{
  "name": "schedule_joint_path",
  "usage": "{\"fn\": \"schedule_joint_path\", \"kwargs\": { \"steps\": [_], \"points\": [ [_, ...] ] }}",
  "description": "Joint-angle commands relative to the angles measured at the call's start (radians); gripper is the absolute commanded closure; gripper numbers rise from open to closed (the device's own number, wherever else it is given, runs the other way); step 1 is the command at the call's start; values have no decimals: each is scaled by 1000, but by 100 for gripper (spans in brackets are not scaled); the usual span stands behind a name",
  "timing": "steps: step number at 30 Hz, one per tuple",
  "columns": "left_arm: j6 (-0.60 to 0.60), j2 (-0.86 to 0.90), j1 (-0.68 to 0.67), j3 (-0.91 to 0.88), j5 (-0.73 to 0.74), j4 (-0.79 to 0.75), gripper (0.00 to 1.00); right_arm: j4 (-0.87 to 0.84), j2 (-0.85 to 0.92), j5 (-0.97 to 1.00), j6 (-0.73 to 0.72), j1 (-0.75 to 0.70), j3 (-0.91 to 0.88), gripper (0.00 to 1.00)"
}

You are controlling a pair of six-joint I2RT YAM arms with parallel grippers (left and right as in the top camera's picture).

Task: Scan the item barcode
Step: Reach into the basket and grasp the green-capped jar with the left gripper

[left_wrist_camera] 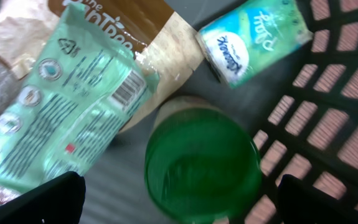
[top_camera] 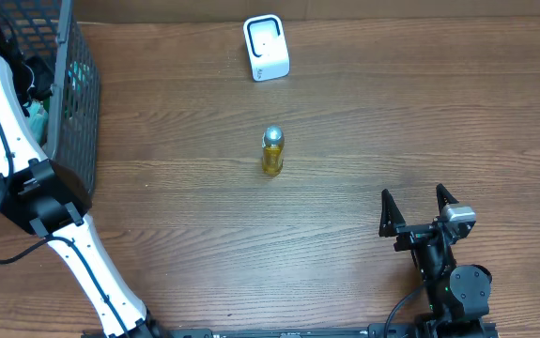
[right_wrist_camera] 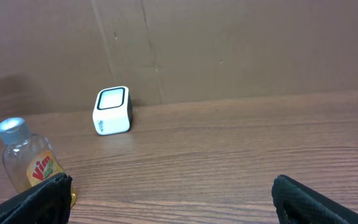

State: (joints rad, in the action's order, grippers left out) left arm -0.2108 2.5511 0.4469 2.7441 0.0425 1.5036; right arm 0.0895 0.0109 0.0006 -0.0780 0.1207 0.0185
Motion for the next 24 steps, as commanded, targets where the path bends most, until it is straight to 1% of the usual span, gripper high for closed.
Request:
{"fn": "schedule_joint_path", "kwargs": {
  "steps": [1, 6, 8, 10, 13, 15, 17, 18, 21, 24],
  "points": [
    [-34, 61, -3, 5, 19, -12, 0, -5, -8, 5, 4, 6, -11, 0],
    [-37, 86, -3, 4, 18, -9, 0, -5, -8, 5, 4, 6, -11, 0],
    [-37, 87, -3, 3, 13, -9, 3, -5, -8, 5, 4, 6, -11, 0],
    [-37, 87, -3, 3, 5, -9, 8, -5, -8, 5, 4, 6, -11, 0],
    [-37, 87, -3, 3, -1, -7, 21, -5, -8, 5, 4, 6, -11, 0],
    [-36, 87, -3, 3, -2, -4, 36, -5, -8, 5, 4, 6, -11, 0],
    [-32, 85, 0, 3, -2, -4, 55, -5, -8, 5, 4, 6, -11, 0],
    [-32, 82, 2, 5, -1, -3, 58, -5, -8, 5, 4, 6, -11, 0],
    [-33, 60, 8, 27, 4, 4, 63, -5, -8, 5, 4, 6, -11, 0],
    [-41, 8, 12, 70, 11, 5, 62, -5, -8, 5, 4, 6, -11, 0]
  ]
}}
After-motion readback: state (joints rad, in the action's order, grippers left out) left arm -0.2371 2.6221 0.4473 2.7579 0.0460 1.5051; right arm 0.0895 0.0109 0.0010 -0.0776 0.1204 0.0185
